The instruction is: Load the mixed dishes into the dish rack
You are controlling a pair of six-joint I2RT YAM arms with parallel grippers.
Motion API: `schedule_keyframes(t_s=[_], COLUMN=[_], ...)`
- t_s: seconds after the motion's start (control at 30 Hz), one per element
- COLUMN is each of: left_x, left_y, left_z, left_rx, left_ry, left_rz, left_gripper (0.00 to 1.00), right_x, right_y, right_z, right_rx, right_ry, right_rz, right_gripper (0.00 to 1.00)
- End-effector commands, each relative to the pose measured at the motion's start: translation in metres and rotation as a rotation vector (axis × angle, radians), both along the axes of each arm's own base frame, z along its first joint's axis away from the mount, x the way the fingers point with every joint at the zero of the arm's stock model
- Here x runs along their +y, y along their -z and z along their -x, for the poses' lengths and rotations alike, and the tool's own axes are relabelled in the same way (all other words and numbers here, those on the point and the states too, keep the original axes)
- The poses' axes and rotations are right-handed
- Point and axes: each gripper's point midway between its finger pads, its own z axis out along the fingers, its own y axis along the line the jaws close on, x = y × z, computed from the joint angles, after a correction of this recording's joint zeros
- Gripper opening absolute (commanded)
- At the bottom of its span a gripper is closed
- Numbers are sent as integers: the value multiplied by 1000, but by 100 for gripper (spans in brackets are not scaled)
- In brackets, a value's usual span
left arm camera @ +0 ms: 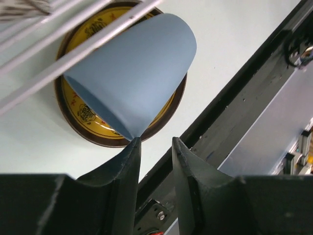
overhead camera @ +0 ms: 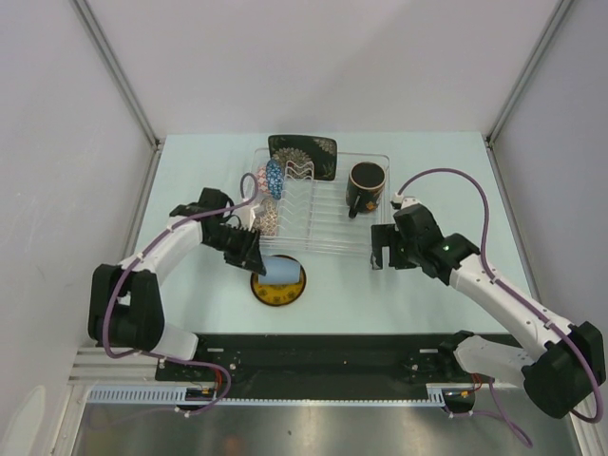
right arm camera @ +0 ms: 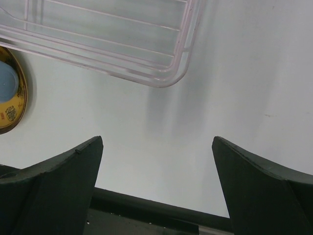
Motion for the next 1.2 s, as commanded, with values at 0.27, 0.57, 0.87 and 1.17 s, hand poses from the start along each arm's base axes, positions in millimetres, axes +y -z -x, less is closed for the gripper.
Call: schedule_keyframes(t_s=[0.27, 0.57, 0.87, 1.17], left_x=[10, -1, -41, -47], left_y=[-29, -10, -8, 3], left_z=[-29, -22, -23, -16], left_rx=[-29, 15, -47, -34], left_ry=[-290, -334, -211, -172], left_rz=[213, 245, 255, 253], left_gripper=[99, 96, 91, 21], right_x=[-1, -10, -4, 3], right_y=[-11, -17, -19, -21], right_z=[0, 1, 3, 2], right_rx=[-42, -63, -60, -72], right_ry=[-22, -13, -5, -8], right_rz=[28, 47, 23, 8], right_gripper=[100, 100, 100, 100])
